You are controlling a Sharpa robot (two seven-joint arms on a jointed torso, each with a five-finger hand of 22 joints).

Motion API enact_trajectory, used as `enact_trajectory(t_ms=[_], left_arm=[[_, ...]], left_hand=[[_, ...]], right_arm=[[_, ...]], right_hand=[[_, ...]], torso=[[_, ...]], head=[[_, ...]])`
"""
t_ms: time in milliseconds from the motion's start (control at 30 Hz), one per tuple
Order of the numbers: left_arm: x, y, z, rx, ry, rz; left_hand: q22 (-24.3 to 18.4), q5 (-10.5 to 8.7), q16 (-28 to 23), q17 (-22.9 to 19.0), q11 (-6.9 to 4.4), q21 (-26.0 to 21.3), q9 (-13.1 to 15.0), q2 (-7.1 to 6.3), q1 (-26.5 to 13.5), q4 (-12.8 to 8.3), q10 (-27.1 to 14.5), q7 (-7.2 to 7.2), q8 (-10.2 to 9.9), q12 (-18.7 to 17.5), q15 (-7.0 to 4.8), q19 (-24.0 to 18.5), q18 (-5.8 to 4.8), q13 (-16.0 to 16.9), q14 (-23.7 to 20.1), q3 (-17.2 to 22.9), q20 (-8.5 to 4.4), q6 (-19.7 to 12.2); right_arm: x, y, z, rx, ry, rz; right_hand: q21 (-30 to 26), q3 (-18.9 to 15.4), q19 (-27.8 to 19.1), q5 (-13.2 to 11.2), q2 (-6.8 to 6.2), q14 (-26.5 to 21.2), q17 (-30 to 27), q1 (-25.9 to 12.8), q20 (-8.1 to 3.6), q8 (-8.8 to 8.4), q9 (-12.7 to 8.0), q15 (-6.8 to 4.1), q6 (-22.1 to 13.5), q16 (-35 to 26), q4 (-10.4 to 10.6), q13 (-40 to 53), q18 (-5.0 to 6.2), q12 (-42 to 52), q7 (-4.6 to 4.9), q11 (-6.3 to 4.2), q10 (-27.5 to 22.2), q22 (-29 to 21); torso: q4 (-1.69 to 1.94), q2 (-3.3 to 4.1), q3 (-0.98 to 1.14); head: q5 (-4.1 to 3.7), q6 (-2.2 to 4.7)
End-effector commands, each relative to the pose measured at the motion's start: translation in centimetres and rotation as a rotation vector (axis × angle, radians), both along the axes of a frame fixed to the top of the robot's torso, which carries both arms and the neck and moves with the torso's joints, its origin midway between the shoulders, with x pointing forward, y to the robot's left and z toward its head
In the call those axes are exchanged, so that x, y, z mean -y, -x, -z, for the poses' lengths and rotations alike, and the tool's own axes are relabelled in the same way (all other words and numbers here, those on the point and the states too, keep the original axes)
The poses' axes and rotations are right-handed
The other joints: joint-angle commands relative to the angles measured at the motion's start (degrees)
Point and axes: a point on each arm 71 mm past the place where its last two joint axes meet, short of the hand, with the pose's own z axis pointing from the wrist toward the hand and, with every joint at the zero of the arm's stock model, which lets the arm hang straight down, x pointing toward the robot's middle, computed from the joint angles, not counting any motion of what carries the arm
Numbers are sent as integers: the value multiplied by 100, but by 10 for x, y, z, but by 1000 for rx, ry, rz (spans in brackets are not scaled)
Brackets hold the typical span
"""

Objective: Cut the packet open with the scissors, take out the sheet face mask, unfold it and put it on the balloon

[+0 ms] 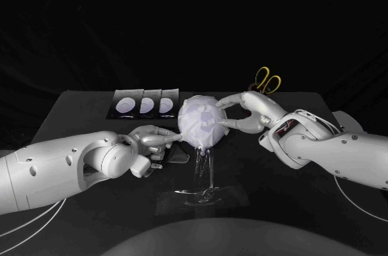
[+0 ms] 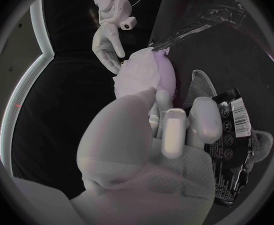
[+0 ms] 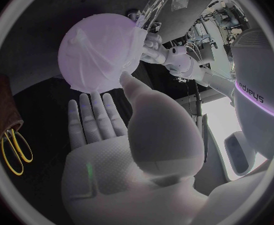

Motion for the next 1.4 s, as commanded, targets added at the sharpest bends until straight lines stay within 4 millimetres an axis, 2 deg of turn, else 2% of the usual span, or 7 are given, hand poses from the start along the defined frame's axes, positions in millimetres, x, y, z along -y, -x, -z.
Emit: enact_trajectory(t_ms=[33,267,400,433,633,833,1400], left_arm=[[0,-2,-3,28,22,-39],[-2,-3,-3,45,21,-65],[-3,-4,-4,51,14,-75],[-3,-4,-4,52,12,-76],[-9,-6,-4,78,-14,-109],[-15,-8,-4,100,-41,-131],[-20,-7,-1,82,-93,-72]], left_hand=[[28,8,41,820,-120,49,271,-63,25,-70,213,-74,337,8,-135,17,-113,120,278,163,-114,60],[21,18,37,817,-143,44,446,-145,-54,-116,304,-93,574,47,-169,5,-113,248,276,488,-177,16],[34,17,39,840,-128,48,623,-338,-270,-262,394,-86,775,167,-160,6,-113,455,287,1099,-196,-52],[49,33,40,850,-105,57,702,-481,-466,-353,409,-27,859,214,-163,10,-112,517,291,1445,-196,-60],[136,11,63,955,-120,103,816,-636,-742,-697,463,-64,957,291,-142,53,-128,608,345,2081,-188,-70],[231,18,79,1027,-105,156,877,-706,-947,-881,498,-68,998,327,-146,112,-146,639,382,2375,-186,-55],[319,19,88,1072,-95,206,935,-739,-1112,-1074,518,-66,1022,357,-139,167,-162,652,406,2616,-184,-43]], right_arm=[[-1,0,0,3,2,-9],[-1,0,0,1,2,-9],[-1,0,0,1,2,-9],[-1,0,0,1,2,-10],[-1,0,0,0,3,-9],[-1,0,0,-1,4,-8],[-1,0,0,-2,5,-6]], right_hand=[[-16,-36,-56,4,10,-44,-8,56,1,38,-9,-1,37,-32,2,1,46,-10,290,15,42,-5],[-16,-36,-56,4,10,-44,-8,56,1,38,-9,-1,37,-32,2,1,46,-10,290,15,42,-5],[-16,-36,-56,4,10,-44,-8,56,1,38,-9,-1,37,-32,2,1,46,-10,290,15,42,-5],[-16,-36,-56,4,10,-44,-8,56,1,38,-9,-1,37,-32,2,1,46,-10,290,15,42,-5],[-17,-40,-59,4,15,-46,-12,58,1,39,-11,0,40,-31,4,1,46,-9,291,15,45,-12],[-17,-42,-66,4,16,-57,-17,59,1,39,-12,0,41,-32,4,1,45,-9,290,15,46,-19],[-18,-49,-70,4,19,-73,-25,66,1,38,-15,1,42,-34,2,1,44,-10,290,15,45,-28]], torso=[[-2,5,1],[-3,3,2],[-2,-1,2],[-1,-1,3],[-3,1,1],[-2,3,0],[-2,3,-4]], head=[[2,0],[-4,0],[-8,0],[-9,0],[-13,0],[-24,0],[-31,0]])
